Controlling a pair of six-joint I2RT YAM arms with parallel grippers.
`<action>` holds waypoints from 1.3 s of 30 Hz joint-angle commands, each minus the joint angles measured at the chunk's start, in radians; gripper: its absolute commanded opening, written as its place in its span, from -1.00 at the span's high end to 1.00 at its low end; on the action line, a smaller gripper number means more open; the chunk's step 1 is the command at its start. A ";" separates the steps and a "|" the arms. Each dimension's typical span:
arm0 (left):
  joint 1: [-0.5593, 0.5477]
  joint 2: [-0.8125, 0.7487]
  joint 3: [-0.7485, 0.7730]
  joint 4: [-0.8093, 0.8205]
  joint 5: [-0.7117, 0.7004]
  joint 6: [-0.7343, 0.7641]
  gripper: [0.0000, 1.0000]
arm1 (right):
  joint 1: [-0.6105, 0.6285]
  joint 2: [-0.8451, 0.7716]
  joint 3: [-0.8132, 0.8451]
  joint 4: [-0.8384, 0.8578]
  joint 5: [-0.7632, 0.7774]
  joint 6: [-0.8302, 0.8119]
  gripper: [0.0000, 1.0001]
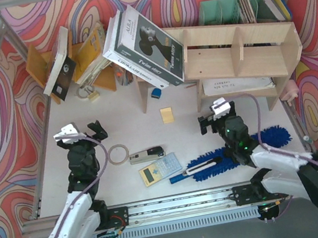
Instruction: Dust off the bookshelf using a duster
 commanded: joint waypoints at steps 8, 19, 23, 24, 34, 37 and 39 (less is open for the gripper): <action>-0.004 -0.084 0.255 -0.529 -0.016 -0.410 -0.97 | 0.009 -0.534 0.109 -0.532 -0.120 0.225 -0.97; 0.000 -0.107 0.429 -0.931 -0.165 -0.769 -0.97 | 0.008 -0.608 0.222 -0.876 -0.050 0.575 -0.98; 0.031 -0.169 0.369 -0.843 -0.057 -0.716 -0.97 | 0.010 -0.514 0.300 -0.970 -0.128 0.581 -0.97; 0.031 -0.151 0.390 -0.872 -0.032 -0.693 -0.97 | 0.011 -0.480 0.324 -0.998 -0.148 0.594 -0.97; -0.034 0.076 0.729 -1.220 0.134 -0.432 -0.97 | 0.231 -0.310 0.453 -1.250 0.132 0.792 -0.97; -0.062 0.086 0.763 -1.249 0.138 -0.370 -0.97 | 0.302 -0.266 0.471 -1.289 0.195 0.834 -0.97; -0.077 0.090 0.769 -1.250 0.154 -0.319 -0.97 | 0.355 -0.236 0.494 -1.327 0.228 0.860 -0.94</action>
